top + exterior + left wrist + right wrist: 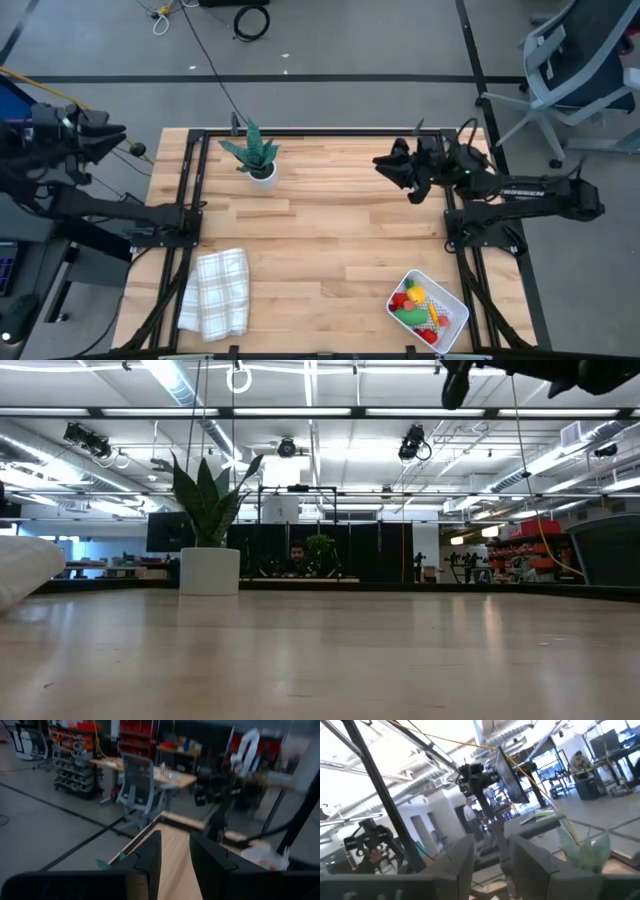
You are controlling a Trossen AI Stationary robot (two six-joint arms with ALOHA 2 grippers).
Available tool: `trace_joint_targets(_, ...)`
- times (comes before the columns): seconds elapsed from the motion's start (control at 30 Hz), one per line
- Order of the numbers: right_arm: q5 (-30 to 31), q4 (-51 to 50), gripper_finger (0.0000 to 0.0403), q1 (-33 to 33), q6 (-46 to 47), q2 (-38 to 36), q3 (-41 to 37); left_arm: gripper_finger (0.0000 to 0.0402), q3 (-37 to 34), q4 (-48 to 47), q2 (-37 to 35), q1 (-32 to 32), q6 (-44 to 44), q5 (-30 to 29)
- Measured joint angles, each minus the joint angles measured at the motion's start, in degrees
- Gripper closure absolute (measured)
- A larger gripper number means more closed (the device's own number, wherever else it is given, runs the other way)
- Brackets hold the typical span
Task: Pick and placing Produce into tupperware
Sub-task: Return to Home Position
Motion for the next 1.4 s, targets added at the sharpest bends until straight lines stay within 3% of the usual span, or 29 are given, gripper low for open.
trace_joint_targets(0.3,0.39,-0.92,0.0270,4.15,-0.07,-3.22,-0.94,0.0294,-32.57,25.16,-17.29,0.02,-1.52,-0.01)
trace_joint_targets(0.5,12.23,-10.87,0.0270,7.37,-1.61,-6.89,-0.97,0.0294,-48.69,39.51,-24.69,0.02,-3.21,0.00)
trace_joint_targets(0.7,20.56,-22.68,0.0270,10.81,-2.23,-13.04,-0.97,0.0294,-56.06,40.87,-28.20,0.02,-4.49,-0.02)
trace_joint_targets(0.87,28.48,-21.75,0.0270,13.77,-2.88,-15.05,-4.12,0.0294,-59.28,41.35,-31.03,0.02,-2.50,-0.26)
trace_joint_targets(1.1,28.85,-10.21,0.0270,15.34,0.55,-15.10,-13.61,0.0294,-62.20,44.90,-30.97,0.02,-2.94,-0.20)
trace_joint_targets(1.27,27.95,0.88,0.0270,15.43,0.68,-15.14,-19.54,0.0294,-68.79,55.46,-30.92,0.00,-2.94,-0.21)
trace_joint_targets(1.4,24.27,1.78,0.0270,15.43,2.73,-16.40,-21.70,0.0294,-75.84,63.11,-30.92,0.00,-4.87,-0.16)
